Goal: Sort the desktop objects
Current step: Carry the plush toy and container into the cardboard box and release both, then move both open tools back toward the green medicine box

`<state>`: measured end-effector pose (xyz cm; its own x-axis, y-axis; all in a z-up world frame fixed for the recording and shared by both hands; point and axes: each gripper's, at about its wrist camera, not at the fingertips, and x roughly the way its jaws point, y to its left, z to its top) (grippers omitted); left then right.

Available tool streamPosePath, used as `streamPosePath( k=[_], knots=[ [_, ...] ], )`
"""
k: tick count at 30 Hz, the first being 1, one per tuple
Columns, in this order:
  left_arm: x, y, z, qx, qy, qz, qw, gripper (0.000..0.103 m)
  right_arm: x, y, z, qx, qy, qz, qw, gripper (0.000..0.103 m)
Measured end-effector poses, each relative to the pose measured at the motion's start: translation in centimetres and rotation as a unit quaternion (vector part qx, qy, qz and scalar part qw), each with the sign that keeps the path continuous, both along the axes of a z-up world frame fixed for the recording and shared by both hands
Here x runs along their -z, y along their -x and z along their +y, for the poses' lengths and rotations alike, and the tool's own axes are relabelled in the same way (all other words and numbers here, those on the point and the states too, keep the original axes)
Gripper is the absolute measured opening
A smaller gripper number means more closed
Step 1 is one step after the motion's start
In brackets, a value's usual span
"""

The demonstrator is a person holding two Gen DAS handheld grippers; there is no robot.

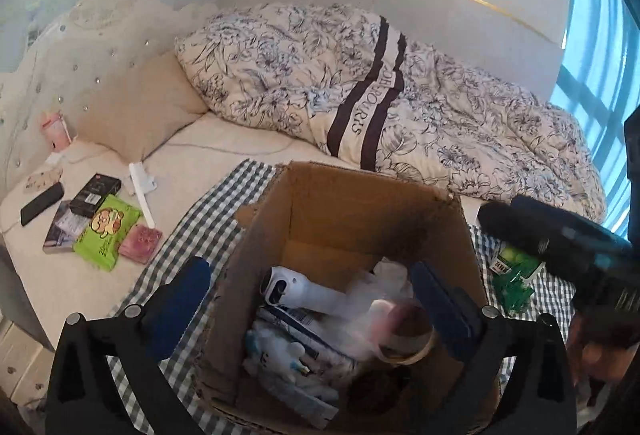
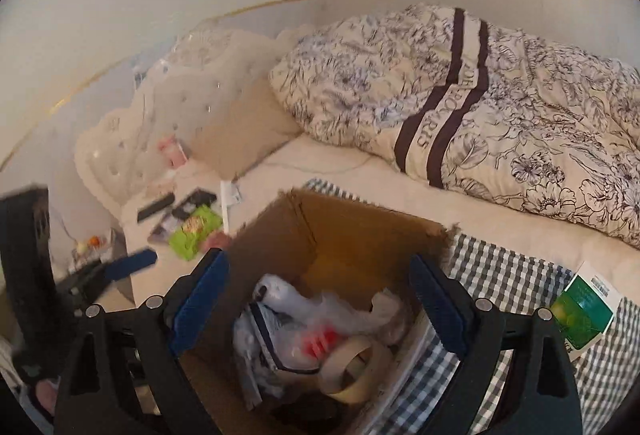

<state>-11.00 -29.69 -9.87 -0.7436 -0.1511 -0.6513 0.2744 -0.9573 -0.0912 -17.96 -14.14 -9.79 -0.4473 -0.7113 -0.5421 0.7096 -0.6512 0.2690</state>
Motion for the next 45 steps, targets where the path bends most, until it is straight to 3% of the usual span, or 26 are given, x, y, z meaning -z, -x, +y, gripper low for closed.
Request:
streamPosePath(
  k=[6,15,18,22,27,29,34,40,42,45],
  knots=[
    [-0.3,0.4,1.1,0.012,-0.018,-0.021,0.9996,0.103,-1.9,0.1,3.7,0.044,0.013,0.027,0.999,0.100],
    [-1.9,1.4,6.9,0.004,0.004,-0.028,0.9996,0.103,-4.6,1.3,14.0,0.145,-0.023,0.069,0.987,0.103],
    [-2.1,1.4,8.8,0.005,-0.025,0.004,0.9997,0.103,-4.4,1.9,17.1,0.164,-0.030,0.060,0.984,0.103],
    [-2.7,0.9,11.3,0.059,-0.052,0.076,0.9940,0.103,-3.9,1.5,20.4,0.175,-0.031,0.086,0.980,0.103],
    [-3.0,0.2,16.1,0.120,-0.006,0.151,0.9812,0.103,-2.1,1.0,23.0,0.190,-0.070,0.129,0.971,0.103],
    [-2.7,0.8,17.9,0.129,0.006,0.140,0.9817,0.103,-0.9,1.2,23.6,0.196,-0.097,0.137,0.966,0.103],
    [0.7,4.2,22.6,0.152,-0.001,0.030,0.9879,0.103,2.0,2.7,25.7,0.261,-0.137,0.114,0.949,0.103],
    [6.4,7.3,26.0,0.166,0.010,-0.011,0.9861,0.103,4.9,5.8,29.5,0.304,-0.111,0.020,0.946,0.103],
    [8.4,8.7,26.4,0.153,0.004,-0.017,0.9880,0.103,5.5,6.3,30.0,0.292,-0.094,0.006,0.952,0.103],
    [11.1,11.1,26.0,0.136,-0.031,-0.036,0.9895,0.103,6.2,6.4,29.8,0.291,-0.105,0.011,0.951,0.103]
  ],
)
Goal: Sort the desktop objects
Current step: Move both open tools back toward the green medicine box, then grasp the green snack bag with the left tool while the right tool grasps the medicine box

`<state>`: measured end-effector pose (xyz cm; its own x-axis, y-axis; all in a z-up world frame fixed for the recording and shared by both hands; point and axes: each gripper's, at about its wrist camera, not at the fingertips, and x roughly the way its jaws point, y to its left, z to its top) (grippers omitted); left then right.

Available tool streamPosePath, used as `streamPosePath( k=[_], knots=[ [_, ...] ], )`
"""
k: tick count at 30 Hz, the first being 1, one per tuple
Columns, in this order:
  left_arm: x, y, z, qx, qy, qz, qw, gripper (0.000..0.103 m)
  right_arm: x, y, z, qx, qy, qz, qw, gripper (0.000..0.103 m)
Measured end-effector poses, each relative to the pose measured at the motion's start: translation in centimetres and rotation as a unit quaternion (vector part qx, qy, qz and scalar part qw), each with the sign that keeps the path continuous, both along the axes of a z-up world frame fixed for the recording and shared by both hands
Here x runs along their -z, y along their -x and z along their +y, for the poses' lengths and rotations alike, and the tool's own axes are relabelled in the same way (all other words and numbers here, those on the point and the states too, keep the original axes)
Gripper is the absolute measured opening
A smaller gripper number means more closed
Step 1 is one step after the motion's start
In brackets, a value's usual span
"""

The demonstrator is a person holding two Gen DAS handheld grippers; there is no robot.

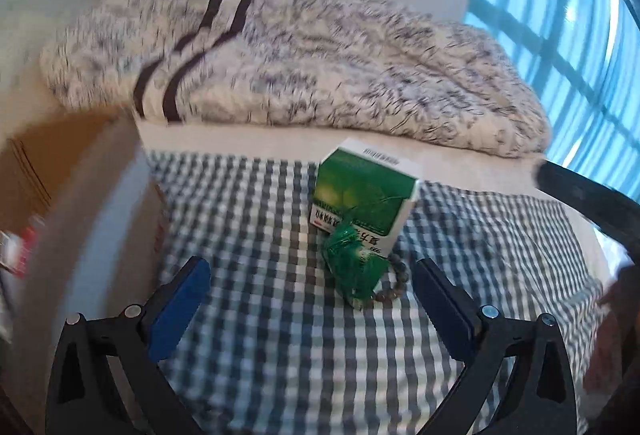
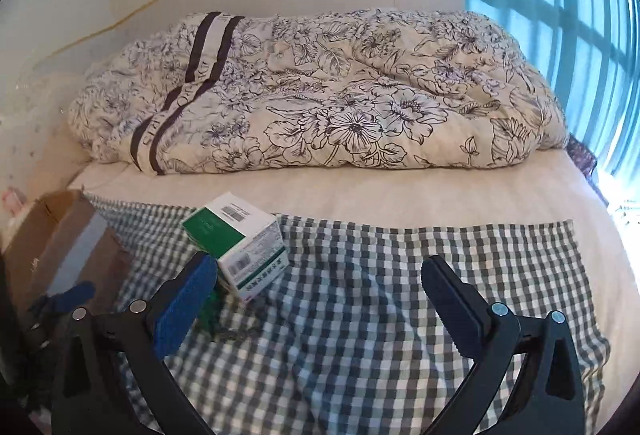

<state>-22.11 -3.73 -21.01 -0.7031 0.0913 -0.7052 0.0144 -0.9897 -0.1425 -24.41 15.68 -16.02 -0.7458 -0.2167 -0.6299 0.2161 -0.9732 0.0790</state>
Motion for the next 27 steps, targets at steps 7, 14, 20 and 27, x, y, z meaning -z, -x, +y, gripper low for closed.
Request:
streamPosePath(
  k=[7,14,20,27],
  knots=[
    [3.9,3.3,1.5,0.014,-0.013,-0.018,0.9997,0.103,1.7,1.4,-1.2,-0.028,-0.006,-0.008,1.000,0.103],
    [7.8,5.9,0.1,-0.001,-0.036,-0.114,0.9928,0.034,3.1,4.0,-3.8,-0.069,0.015,-0.032,0.997,0.103],
    [6.1,3.2,-1.6,0.009,-0.006,-0.074,0.9972,0.034,5.4,6.6,-8.0,-0.143,-0.029,-0.062,0.987,0.103],
    [2.7,0.6,-3.5,0.001,-0.012,-0.046,0.9989,0.034,8.8,9.8,-10.7,-0.212,-0.068,-0.107,0.969,0.103]
  ],
)
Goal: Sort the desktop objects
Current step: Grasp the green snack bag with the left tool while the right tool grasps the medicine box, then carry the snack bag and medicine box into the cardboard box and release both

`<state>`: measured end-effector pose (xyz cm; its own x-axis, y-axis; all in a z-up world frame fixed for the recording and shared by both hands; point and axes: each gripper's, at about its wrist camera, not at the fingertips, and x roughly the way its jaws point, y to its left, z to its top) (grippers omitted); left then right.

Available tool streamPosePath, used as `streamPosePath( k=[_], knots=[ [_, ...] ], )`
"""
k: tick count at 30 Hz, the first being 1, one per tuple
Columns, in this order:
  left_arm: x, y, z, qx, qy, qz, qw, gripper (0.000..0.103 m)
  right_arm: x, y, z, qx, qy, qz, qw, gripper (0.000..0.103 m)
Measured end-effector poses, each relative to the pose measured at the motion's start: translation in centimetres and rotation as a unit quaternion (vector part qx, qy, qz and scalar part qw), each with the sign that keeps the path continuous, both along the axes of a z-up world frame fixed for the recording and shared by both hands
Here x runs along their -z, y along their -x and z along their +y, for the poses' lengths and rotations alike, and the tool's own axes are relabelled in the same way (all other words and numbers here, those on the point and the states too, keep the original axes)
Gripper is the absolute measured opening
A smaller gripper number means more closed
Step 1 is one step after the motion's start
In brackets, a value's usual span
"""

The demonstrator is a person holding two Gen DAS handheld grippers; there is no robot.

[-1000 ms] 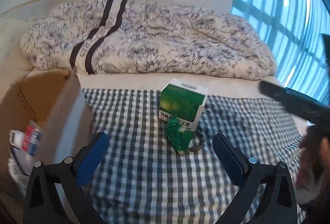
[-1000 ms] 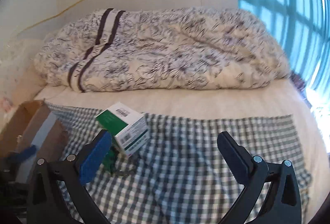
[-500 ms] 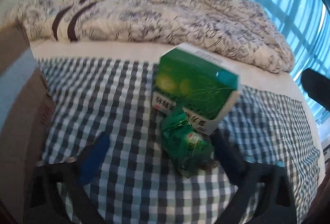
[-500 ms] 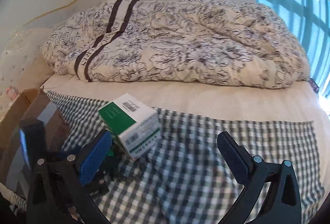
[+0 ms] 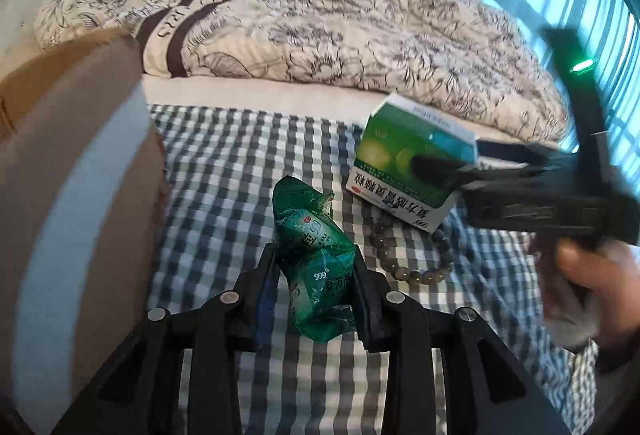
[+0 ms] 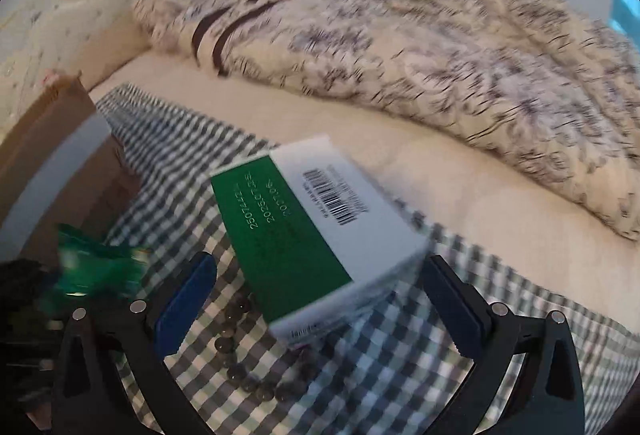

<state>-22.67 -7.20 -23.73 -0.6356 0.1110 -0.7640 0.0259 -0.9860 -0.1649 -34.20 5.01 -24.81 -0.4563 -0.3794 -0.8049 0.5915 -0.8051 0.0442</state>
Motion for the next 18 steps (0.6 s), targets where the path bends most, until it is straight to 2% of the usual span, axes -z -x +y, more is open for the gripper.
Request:
streamPosePath(
  k=[2,3,7,8,10,14,18],
  knots=[
    [-1.1,-0.7,0.0,0.001,0.000,0.008,1.0000,0.034,0.8,0.4,-0.2,0.001,0.002,-0.016,1.000,0.099],
    [-1.6,-0.7,0.1,0.002,0.002,0.013,0.9999,0.034,0.9,0.2,0.0,0.015,0.002,-0.011,1.000,0.089],
    [-3.6,-1.6,0.3,0.000,0.003,0.026,0.9997,0.034,-0.1,-1.4,0.5,0.048,0.025,-0.003,0.999,0.085],
    [-4.0,-1.7,0.3,-0.001,0.002,0.028,0.9996,0.034,-1.2,-2.6,0.6,0.044,0.036,0.026,0.998,0.085],
    [-5.2,-2.2,0.3,-0.003,0.004,0.037,0.9993,0.034,-2.8,-4.4,0.7,0.044,0.037,0.057,0.997,0.084],
    [-7.4,-3.6,0.2,-0.008,0.007,0.052,0.9986,0.034,-6.3,-7.4,1.1,0.036,0.072,0.080,0.993,0.085],
    [-10.3,-5.5,-0.6,-0.018,0.011,0.074,0.9971,0.034,-11.1,-10.8,0.9,0.029,0.103,0.114,0.988,0.085]
  ],
)
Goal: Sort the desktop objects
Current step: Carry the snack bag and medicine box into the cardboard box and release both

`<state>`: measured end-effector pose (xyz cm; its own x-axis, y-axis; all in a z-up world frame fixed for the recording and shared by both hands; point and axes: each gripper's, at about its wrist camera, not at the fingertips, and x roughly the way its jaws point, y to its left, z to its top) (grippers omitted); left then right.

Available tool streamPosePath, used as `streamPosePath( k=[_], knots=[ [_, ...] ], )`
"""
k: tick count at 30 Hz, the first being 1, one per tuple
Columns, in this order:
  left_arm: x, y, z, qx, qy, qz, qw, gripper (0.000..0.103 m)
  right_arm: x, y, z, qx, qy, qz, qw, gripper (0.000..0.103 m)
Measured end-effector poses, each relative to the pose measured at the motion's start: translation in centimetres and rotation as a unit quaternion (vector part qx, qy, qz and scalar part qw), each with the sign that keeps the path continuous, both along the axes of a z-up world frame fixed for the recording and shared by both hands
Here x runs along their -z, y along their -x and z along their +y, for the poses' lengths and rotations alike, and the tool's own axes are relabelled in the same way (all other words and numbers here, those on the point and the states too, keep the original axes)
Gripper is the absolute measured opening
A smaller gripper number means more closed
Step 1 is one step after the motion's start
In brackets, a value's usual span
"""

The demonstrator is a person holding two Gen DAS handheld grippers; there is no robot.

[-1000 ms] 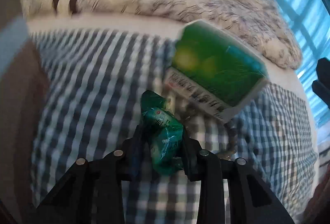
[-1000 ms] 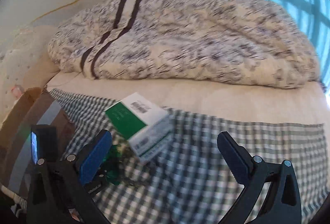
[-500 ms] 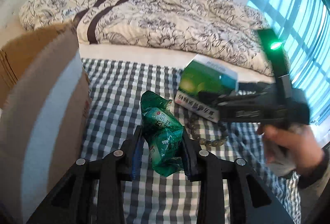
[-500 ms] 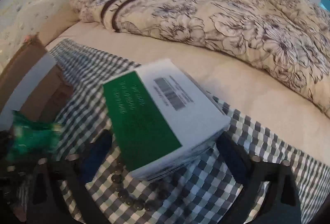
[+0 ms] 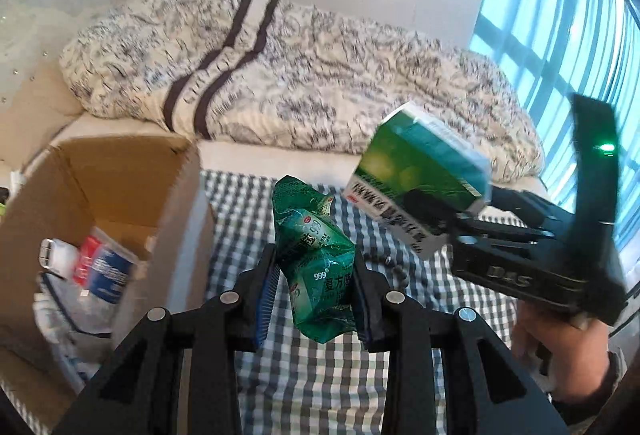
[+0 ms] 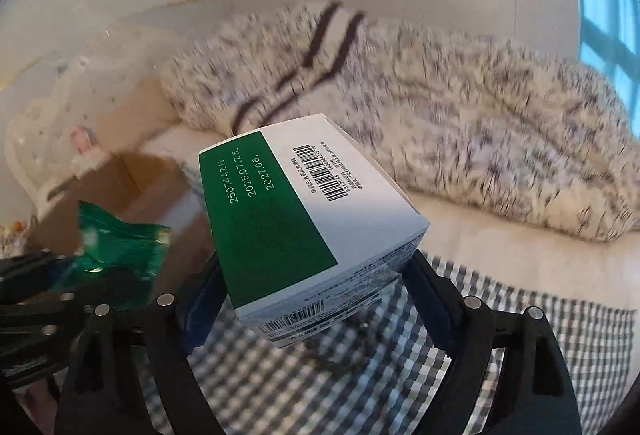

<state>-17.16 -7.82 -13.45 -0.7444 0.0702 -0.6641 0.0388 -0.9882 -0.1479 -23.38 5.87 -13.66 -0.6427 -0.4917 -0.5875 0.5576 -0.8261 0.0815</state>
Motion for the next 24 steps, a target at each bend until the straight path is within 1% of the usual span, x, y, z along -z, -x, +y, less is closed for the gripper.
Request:
streamPosePath(
  k=[2,5,8,12,14,17,19,22,24],
  knots=[
    [-1.5,-1.0,-0.8,-0.006,-0.001,0.011,0.9999,0.034,-2.3,-1.6,-0.2,-0.010,0.025,0.007,1.000,0.085],
    [-4.2,-3.1,-3.0,-0.023,0.004,0.034,0.9991,0.034,-5.3,-3.4,-1.7,-0.028,0.044,0.022,0.998,0.085],
    [-6.0,-4.6,-5.3,-0.038,0.025,0.048,0.9978,0.034,-7.5,-5.1,-3.7,-0.052,0.064,0.029,0.996,0.086],
    [-7.6,-6.4,-9.5,-0.069,0.056,0.047,0.9950,0.034,-9.2,-7.1,-7.0,-0.084,0.074,0.033,0.993,0.086],
    [-7.6,-7.0,-11.5,-0.086,0.067,0.041,0.9932,0.034,-9.5,-8.0,-9.1,-0.099,0.070,0.034,0.992,0.086],
    [-7.0,-7.0,-15.1,-0.104,0.067,0.013,0.9922,0.034,-9.1,-8.6,-12.3,-0.120,0.066,0.019,0.990,0.086],
    [-6.5,-7.1,-16.6,-0.116,0.070,0.003,0.9907,0.034,-8.6,-9.1,-14.4,-0.134,0.059,0.011,0.989,0.086],
    [-5.4,-7.3,-18.6,-0.131,0.057,0.000,0.9898,0.034,-7.7,-9.2,-17.1,-0.148,0.044,0.003,0.988,0.087],
    [-4.6,-7.4,-19.2,-0.133,0.054,-0.004,0.9897,0.036,-7.1,-9.0,-17.9,-0.154,0.036,-0.002,0.987,0.088]
  ],
)
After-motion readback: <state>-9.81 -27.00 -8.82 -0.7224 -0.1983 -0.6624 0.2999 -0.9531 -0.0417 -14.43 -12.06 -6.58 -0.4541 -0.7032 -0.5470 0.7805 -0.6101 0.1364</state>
